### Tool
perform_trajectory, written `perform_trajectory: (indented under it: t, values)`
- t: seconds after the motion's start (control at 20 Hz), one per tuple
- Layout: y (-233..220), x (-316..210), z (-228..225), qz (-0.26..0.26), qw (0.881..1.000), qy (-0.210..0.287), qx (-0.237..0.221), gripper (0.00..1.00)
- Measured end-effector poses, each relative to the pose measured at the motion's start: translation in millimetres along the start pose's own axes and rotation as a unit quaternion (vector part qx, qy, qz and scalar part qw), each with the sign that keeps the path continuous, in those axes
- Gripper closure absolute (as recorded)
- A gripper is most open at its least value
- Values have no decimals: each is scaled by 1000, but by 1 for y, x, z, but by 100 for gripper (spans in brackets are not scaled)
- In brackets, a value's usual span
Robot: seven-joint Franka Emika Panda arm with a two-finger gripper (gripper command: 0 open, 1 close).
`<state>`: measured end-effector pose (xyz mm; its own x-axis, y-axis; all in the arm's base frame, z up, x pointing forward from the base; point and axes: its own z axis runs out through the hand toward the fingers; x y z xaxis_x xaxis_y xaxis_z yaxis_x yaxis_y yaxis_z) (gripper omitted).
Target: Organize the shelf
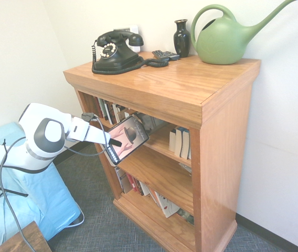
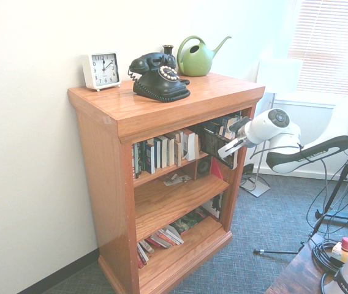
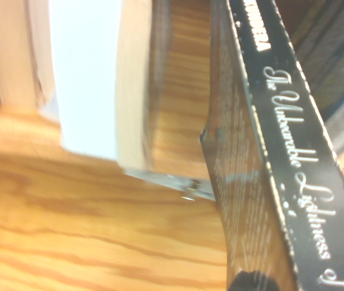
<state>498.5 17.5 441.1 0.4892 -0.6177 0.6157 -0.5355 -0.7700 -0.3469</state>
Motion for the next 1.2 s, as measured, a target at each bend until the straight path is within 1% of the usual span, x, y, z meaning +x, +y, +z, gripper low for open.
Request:
perform_trajectory:
  t: [0.2,0.4,0.65,0.95,1.2]
  values:
    - [-8,10,15,17,999,-20,18,100]
    - [-23,26,16,13,999,-15,31,100]
    - [-33,34,33,8,999,-14,31,100]
    - [-43,32,55,-9,999,-18,28,100]
    - [-49,37,64,-10,999,-18,25,100]
